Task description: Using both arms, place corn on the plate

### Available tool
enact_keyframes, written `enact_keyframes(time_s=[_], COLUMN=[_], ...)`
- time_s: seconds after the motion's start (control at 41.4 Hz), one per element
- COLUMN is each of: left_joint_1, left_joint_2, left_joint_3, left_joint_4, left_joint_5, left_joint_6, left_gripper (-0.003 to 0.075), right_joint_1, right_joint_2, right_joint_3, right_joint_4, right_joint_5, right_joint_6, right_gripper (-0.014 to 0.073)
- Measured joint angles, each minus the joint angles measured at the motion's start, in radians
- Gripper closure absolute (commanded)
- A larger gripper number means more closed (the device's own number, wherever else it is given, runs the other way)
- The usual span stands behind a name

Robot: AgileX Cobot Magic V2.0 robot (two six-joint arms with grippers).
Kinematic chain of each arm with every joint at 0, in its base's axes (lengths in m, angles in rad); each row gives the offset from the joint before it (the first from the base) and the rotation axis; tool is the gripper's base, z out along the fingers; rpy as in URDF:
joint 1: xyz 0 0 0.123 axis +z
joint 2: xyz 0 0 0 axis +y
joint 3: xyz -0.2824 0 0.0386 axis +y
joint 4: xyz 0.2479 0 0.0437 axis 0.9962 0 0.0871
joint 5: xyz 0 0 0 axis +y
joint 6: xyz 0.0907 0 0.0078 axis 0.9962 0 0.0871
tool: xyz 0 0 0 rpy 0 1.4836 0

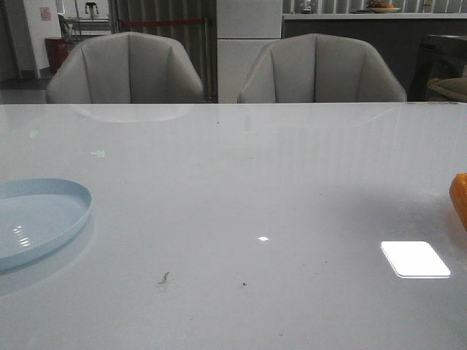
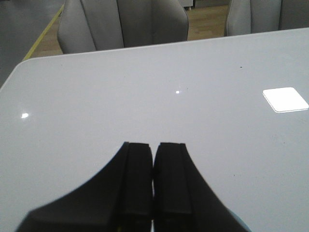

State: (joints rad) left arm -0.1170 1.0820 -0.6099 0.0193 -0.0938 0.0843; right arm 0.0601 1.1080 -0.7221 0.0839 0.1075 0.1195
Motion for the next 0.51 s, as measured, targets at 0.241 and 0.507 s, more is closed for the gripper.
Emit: enact_keyframes(time_s=[0.241, 0.507], left_joint_1=[0.000, 0.000], left_joint_2=[0.006, 0.008], left_joint_3=[-0.002, -0.002], left_joint_4=[0.000, 0.000], left_joint_5=[-0.069, -0.100], left_joint_6=[0.000, 0.000], left_gripper=[0.0262, 0.0264], right_joint_1=[0.000, 0.000], right_joint_2=[0.023, 0.023], right_joint_3=[0.000, -0.003], right_joint_4=[0.000, 0.000], right_joint_5=[-0.008, -0.014], right_joint_6=[-0.030, -0.068], right_gripper=[0.0156, -0.0001])
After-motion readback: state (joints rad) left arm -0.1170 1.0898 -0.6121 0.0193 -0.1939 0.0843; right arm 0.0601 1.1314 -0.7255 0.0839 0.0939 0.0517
